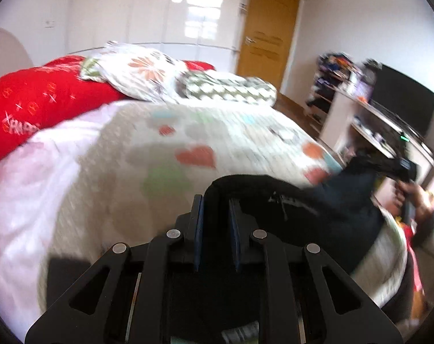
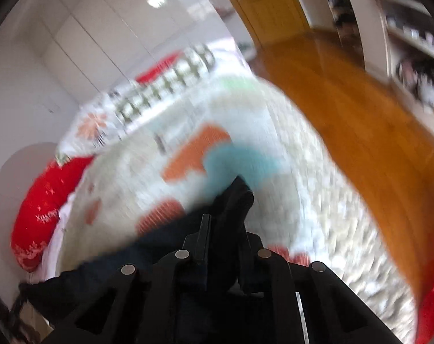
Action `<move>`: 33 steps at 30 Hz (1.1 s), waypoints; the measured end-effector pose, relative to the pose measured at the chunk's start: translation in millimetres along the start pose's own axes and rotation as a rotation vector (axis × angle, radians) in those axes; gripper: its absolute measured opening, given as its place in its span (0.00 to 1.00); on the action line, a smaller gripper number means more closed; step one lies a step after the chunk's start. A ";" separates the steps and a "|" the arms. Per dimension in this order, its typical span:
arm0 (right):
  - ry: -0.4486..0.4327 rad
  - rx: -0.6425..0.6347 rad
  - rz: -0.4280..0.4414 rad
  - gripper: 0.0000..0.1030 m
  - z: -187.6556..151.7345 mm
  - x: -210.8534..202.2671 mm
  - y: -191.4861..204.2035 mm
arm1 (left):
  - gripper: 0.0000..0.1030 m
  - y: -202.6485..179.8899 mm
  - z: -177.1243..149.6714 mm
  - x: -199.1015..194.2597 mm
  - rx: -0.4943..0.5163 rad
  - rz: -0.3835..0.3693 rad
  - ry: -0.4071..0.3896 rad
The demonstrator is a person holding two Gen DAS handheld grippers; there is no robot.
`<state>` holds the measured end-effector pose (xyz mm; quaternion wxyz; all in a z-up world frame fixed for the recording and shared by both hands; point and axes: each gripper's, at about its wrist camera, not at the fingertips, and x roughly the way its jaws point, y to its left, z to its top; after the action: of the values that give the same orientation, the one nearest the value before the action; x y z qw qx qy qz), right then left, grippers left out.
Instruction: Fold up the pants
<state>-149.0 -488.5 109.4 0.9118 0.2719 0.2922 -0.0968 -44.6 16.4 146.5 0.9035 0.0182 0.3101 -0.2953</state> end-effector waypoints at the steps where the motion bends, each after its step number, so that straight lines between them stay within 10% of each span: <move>1: -0.018 -0.014 0.014 0.12 5.1 -8.7 7.3 | 0.15 7.3 13.0 5.4 -0.019 0.021 -0.015; 7: -0.124 -0.133 0.096 0.12 -6.1 -92.1 46.3 | 0.11 31.6 12.9 -24.1 -0.059 0.018 -0.123; 17: 0.065 -0.042 0.003 0.12 -90.7 -69.9 -4.7 | 0.12 63.9 -59.2 -24.9 -0.187 -0.004 0.043; 22: 0.070 -0.042 0.017 0.12 -88.5 -67.8 -7.4 | 0.76 50.4 -38.1 -9.2 -0.170 -0.055 0.056; 33: 0.092 -0.037 0.003 0.12 -84.0 -62.0 -14.8 | 0.80 37.5 9.6 106.4 -0.055 -0.147 0.295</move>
<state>-244.5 -453.4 82.0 0.9024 0.2594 0.3353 -0.0775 48.5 -10.3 87.8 0.8243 0.0140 0.4478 -0.3461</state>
